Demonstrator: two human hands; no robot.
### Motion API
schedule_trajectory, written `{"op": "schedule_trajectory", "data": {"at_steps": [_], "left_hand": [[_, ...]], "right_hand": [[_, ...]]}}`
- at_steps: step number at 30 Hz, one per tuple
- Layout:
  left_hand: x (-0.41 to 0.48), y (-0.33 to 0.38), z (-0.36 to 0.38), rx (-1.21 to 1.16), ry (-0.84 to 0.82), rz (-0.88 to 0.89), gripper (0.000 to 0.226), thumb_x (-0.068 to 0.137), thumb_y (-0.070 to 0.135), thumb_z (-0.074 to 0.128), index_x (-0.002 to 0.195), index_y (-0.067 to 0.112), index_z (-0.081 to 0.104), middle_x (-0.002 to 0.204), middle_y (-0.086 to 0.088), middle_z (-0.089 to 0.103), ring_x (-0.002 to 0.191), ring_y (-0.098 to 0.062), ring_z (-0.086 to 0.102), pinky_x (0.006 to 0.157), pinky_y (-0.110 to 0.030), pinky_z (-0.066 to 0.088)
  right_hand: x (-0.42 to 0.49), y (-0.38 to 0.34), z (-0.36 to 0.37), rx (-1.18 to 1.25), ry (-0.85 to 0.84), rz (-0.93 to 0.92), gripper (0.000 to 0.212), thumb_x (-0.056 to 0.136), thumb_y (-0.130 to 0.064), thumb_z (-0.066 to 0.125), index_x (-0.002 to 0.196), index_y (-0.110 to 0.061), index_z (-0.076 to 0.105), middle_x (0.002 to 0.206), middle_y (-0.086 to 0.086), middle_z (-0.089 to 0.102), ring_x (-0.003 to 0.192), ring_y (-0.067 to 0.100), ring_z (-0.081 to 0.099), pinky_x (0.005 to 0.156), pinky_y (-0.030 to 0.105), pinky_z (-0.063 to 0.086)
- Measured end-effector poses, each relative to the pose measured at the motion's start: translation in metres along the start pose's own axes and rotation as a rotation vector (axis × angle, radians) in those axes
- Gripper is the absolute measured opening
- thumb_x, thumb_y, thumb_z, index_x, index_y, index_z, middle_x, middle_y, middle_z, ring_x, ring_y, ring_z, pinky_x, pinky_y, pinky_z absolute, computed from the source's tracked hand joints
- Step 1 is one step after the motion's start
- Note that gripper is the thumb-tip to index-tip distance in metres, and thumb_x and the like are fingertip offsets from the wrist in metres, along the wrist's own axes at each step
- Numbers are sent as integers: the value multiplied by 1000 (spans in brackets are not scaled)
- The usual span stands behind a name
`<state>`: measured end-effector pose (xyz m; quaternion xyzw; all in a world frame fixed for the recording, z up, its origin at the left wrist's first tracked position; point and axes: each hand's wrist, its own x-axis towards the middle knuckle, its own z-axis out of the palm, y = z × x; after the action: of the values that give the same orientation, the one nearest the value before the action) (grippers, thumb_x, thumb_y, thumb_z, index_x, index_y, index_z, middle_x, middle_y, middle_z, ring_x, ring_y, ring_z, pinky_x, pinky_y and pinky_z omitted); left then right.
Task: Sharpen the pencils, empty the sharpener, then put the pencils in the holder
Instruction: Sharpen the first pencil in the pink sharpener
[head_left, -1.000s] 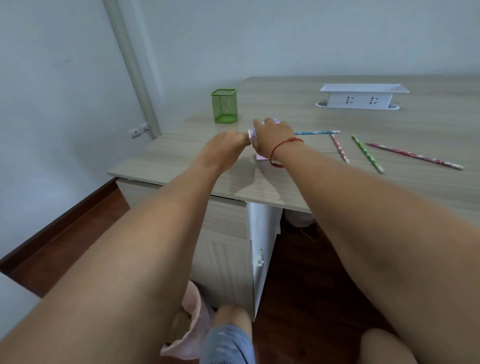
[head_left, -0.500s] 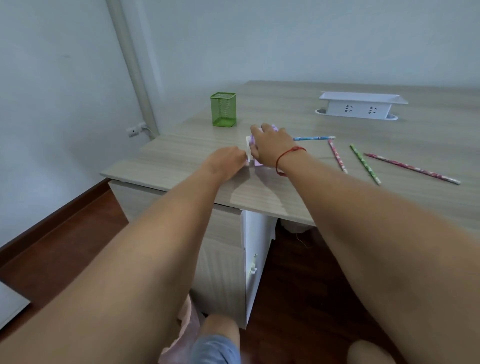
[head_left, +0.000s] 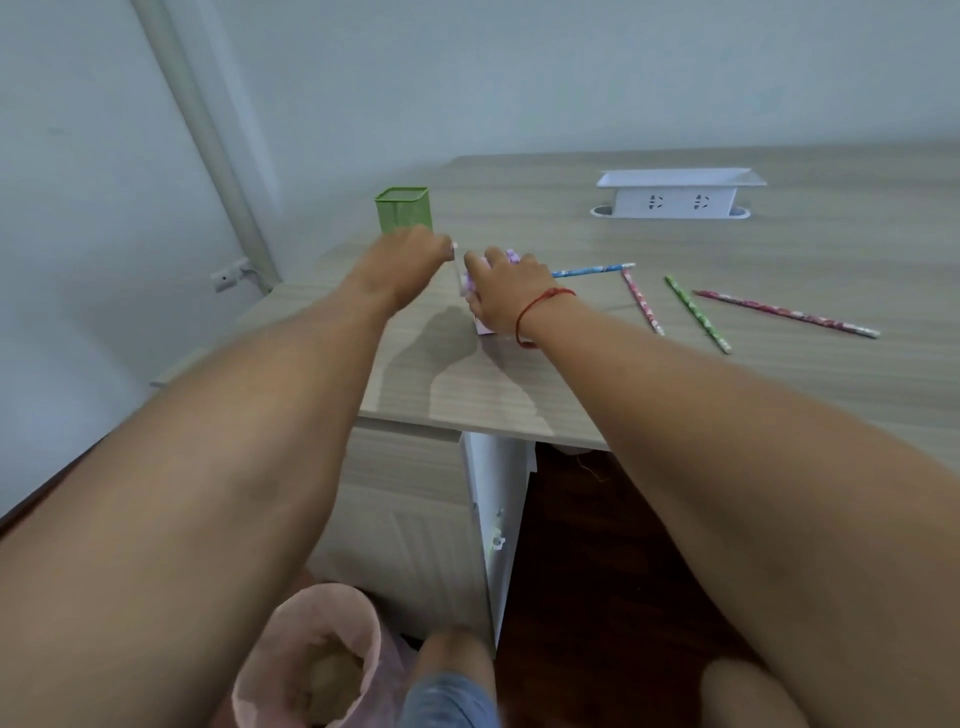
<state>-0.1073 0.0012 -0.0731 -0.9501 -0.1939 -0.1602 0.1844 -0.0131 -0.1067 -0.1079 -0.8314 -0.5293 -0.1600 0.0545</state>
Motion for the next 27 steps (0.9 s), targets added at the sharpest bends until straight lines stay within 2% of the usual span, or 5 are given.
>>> {"op": "schedule_trajectory", "data": {"at_steps": [9,14,18,24,27], "left_hand": [[-53,20,12,-197,131,115,21,97,11,46,111,3,60,99,-23,68,86,-43,64,65,-46,46],[-57,32,42,-139,-53,-2,27,100,14,36,115,2,56,107,-21,63,95,-38,60,76,-44,42],[-40,29,56,12,-157,50,29,100,15,37,109,5,62,109,-18,65,101,-35,62,81,-41,47],[-15,20,44,-4,-263,-30,29,98,18,43,116,7,63,114,-20,64,106,-37,61,82,-39,46],[-4,12,34,47,-190,-34,28,94,11,45,117,11,62,109,-19,65,102,-36,62,73,-38,44]], "right_hand": [[6,-7,0,29,-88,65,42,101,-29,34,138,-11,38,142,13,41,132,39,40,104,49,40],[8,-4,2,44,-95,41,43,102,-31,29,140,-11,35,144,14,39,137,39,36,106,46,38],[8,1,4,42,-67,-8,43,102,-30,30,139,-10,37,142,14,41,137,38,36,106,45,37],[5,4,8,21,-10,-43,45,99,-32,35,138,-10,37,139,12,44,132,35,42,103,43,38],[5,3,10,6,-9,-38,45,97,-32,39,138,-12,37,137,11,44,126,37,47,100,44,42]]}}
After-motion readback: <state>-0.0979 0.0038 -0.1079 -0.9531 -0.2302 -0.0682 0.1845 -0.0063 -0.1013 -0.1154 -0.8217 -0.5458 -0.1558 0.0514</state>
